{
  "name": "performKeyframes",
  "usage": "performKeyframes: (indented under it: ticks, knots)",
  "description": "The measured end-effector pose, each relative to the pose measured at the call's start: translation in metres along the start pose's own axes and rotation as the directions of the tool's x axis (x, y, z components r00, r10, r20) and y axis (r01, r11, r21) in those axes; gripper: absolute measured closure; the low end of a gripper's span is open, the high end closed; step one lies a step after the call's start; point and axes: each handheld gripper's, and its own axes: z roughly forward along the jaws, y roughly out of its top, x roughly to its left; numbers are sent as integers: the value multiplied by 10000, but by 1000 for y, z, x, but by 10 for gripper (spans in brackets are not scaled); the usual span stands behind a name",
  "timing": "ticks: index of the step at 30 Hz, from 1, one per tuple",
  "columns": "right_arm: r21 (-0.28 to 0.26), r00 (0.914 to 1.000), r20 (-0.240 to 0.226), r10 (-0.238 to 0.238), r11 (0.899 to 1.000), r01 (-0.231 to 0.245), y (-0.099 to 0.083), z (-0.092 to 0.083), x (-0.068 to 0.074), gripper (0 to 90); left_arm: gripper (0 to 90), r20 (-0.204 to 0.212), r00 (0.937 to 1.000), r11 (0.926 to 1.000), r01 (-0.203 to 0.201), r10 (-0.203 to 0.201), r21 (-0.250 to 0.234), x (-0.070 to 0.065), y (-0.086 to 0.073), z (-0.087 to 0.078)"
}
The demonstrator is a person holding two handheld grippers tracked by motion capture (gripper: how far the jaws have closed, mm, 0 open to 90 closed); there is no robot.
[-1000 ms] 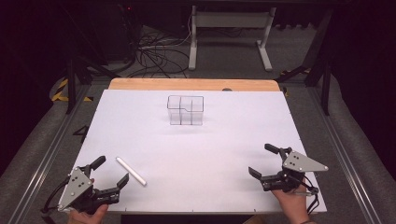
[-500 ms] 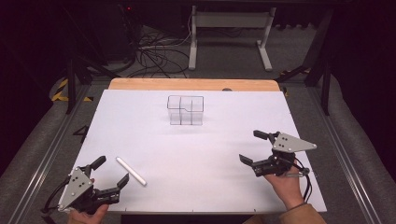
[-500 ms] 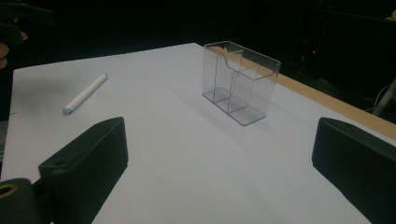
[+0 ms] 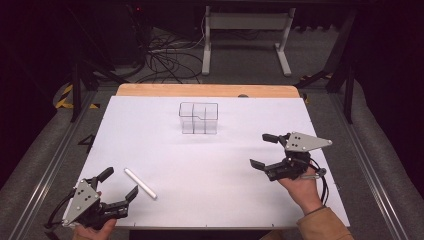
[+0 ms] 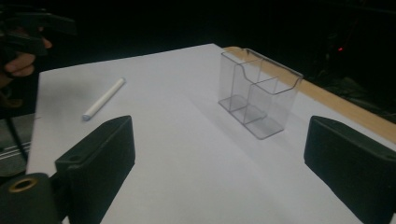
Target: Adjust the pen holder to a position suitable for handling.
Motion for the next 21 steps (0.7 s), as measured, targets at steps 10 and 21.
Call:
performKeyframes:
  ticks: [10,21]
  knots:
    - [617,9975,-358,-608,9961,629,19,8,-3,165,93,-2,10000,10000,-20,20,5,-1,0,-1]
    - [1316,9921,-521,-1138,9840,1198,44,34,-18,188,93,-118,9999,10000,-4,5,32,-1,-2,-5]
